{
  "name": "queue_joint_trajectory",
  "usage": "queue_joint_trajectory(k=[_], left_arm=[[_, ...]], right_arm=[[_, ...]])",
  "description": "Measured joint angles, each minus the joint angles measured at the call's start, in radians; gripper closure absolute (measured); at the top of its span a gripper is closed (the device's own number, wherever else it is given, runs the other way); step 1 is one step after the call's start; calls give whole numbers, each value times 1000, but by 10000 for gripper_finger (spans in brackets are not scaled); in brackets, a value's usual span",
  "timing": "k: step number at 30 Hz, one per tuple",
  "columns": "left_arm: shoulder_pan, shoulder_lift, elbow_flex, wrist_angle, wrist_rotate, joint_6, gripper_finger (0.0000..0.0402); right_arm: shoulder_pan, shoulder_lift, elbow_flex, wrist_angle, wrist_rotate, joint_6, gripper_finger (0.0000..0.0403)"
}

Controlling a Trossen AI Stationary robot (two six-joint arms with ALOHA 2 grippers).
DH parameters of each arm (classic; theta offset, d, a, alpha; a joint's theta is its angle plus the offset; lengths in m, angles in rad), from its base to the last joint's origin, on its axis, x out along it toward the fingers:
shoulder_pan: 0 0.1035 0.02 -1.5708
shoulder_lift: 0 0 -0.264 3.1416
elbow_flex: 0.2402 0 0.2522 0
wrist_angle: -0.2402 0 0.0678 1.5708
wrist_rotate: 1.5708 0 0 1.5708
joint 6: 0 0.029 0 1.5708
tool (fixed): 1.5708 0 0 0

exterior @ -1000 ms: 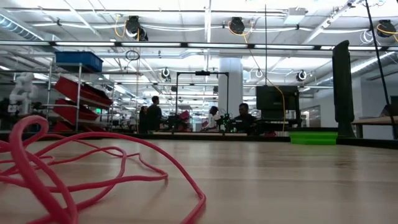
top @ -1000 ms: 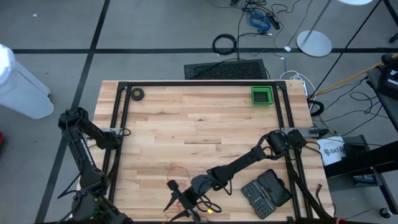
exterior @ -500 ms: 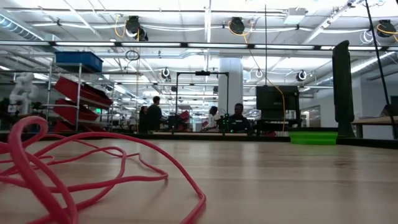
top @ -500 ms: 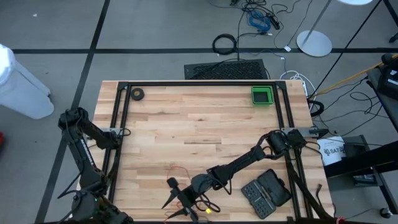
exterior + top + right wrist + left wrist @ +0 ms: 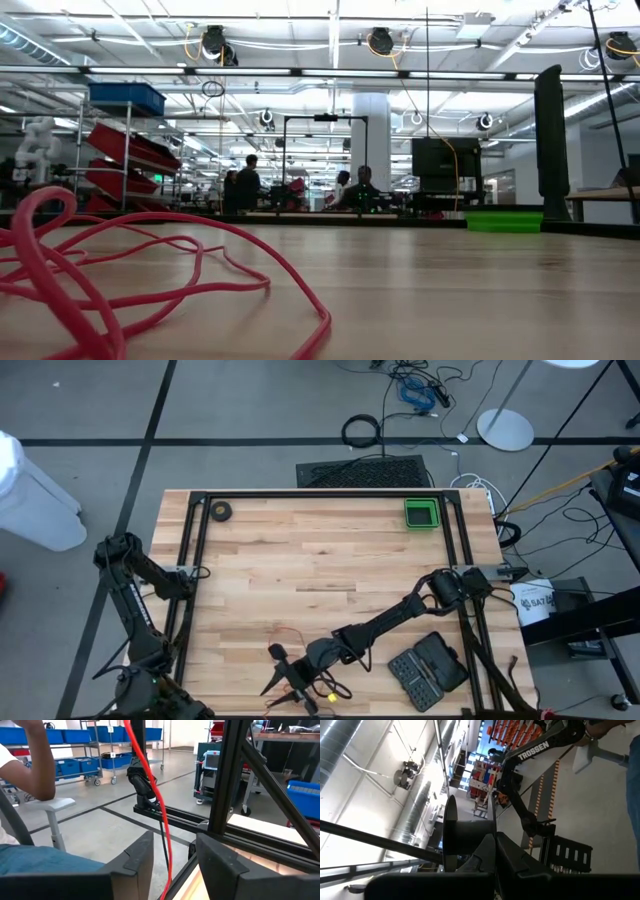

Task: Coil cords
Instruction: Coil the red wire on the black spool

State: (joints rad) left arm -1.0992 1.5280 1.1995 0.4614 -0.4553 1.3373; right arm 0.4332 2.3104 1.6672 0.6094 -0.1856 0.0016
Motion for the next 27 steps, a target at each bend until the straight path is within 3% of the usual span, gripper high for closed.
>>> queue_joint_trajectory(k=[27], left_arm=[[13, 0, 0, 0, -18, -24, 402]], right_arm=[[10, -1, 31, -29, 30, -40, 275]])
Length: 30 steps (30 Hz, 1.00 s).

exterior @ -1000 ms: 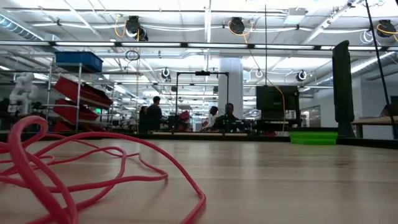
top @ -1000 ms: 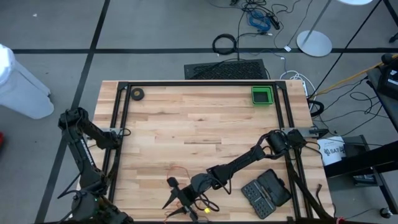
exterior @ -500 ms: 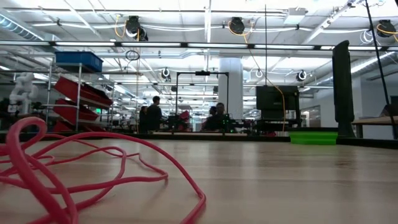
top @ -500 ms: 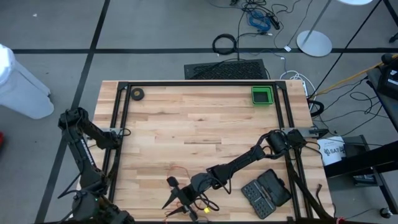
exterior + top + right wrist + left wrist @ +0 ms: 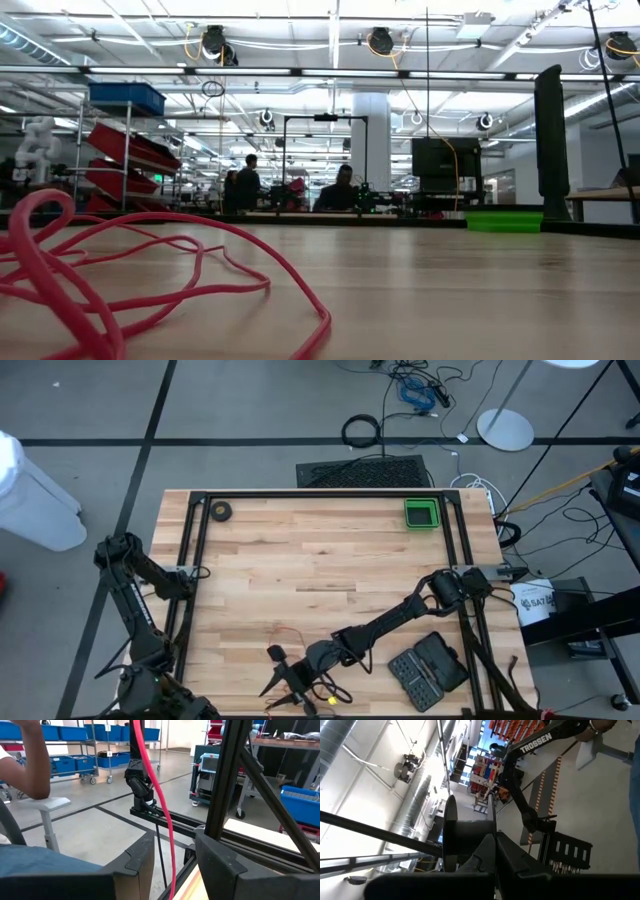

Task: Coil cords
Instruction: Coil the red wire on the black spool

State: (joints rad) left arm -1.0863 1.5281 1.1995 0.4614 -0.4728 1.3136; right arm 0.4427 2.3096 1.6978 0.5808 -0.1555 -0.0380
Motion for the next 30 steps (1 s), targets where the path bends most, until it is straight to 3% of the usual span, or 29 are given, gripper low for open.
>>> queue_joint_trajectory(k=[13, 23, 30], left_arm=[[0, 0, 0, 0, 0, 0, 402], [0, 1, 0, 0, 0, 0, 402], [0, 1, 0, 0, 0, -1, 402]], right_arm=[[0, 9, 1, 5, -3, -3, 282], [-6, 30, 1, 19, -3, 0, 394], [-7, 27, 1, -2, -3, 0, 401]])
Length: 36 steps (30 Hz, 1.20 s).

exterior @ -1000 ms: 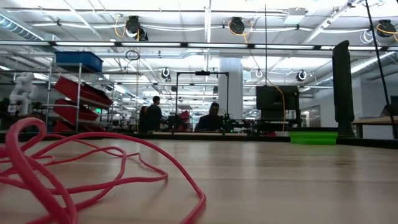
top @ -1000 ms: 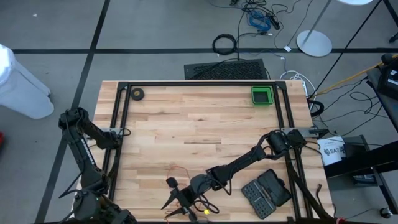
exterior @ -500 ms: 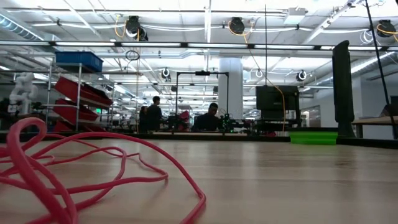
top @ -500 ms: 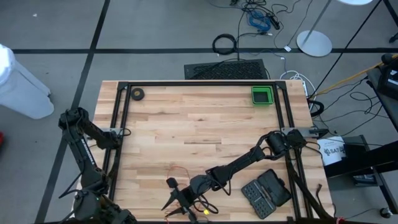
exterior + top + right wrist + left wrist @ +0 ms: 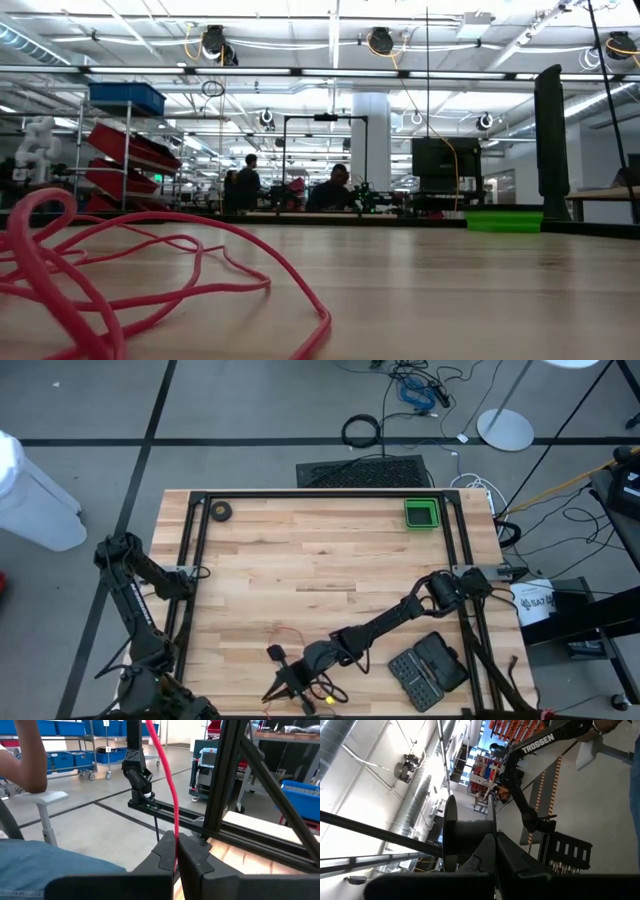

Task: Coil cords
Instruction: Coil the red wire on the black spool

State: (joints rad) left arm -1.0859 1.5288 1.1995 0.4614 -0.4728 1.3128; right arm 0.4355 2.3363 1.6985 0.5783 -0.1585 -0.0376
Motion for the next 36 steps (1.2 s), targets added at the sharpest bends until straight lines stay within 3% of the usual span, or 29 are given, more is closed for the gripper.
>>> queue_joint_trajectory(k=[5, 15, 22, 25, 36], left_arm=[[0, 0, 0, -1, -28, -29, 402], [-1, 0, 0, -54, -251, -107, 402], [-1, 0, 0, -88, -422, -149, 402], [-1, 0, 0, -117, -475, -156, 402], [-1, 0, 0, -130, -588, -164, 402]], right_arm=[[-9, -38, 0, -139, 0, 13, 402], [21, -232, 0, -696, 10, -45, 403], [93, -360, 0, -979, 241, -12, 403], [125, -400, 0, -1039, 296, 4, 403], [213, -464, 0, -1133, 298, 61, 403]])
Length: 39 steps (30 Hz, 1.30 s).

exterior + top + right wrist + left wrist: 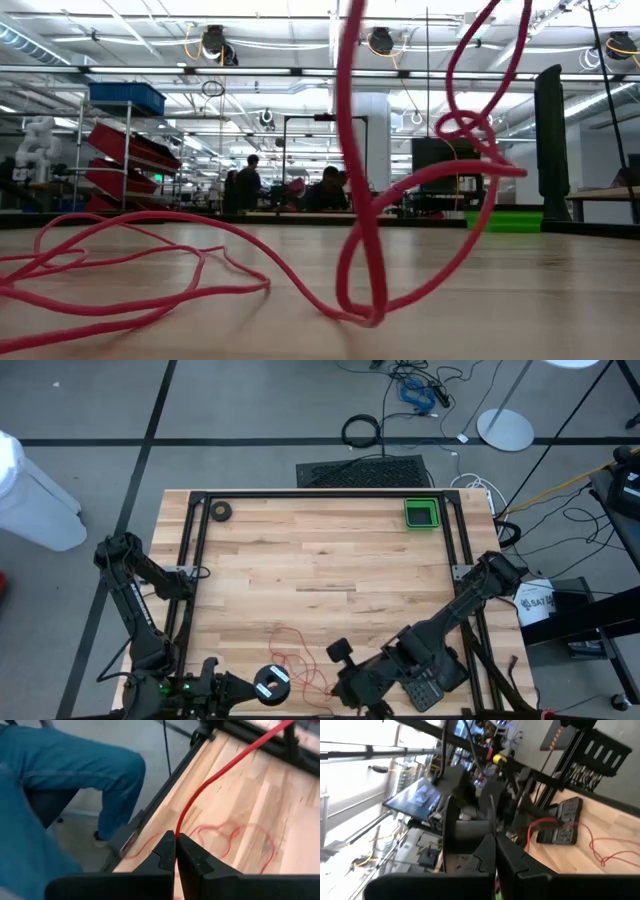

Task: Coil cords
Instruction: Coil the red wire on the black spool

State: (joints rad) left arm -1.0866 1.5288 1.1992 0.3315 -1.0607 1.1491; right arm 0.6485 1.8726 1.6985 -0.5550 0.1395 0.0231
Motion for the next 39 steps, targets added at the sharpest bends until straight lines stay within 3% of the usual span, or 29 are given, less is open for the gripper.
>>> queue_joint_trajectory(k=[7, 17, 31, 39], left_arm=[[0, 0, 0, -42, -9, -47, 402], [6, 0, 0, -46, -11, -71, 402], [56, 0, 0, -68, -20, -248, 402], [107, 0, 0, -127, 30, -451, 402]], right_arm=[[60, -47, 0, -93, 100, 61, 403], [147, -100, 0, -75, 252, 28, 403], [159, -100, 0, 84, 257, -118, 403], [164, -99, 0, 156, 257, -168, 403]])
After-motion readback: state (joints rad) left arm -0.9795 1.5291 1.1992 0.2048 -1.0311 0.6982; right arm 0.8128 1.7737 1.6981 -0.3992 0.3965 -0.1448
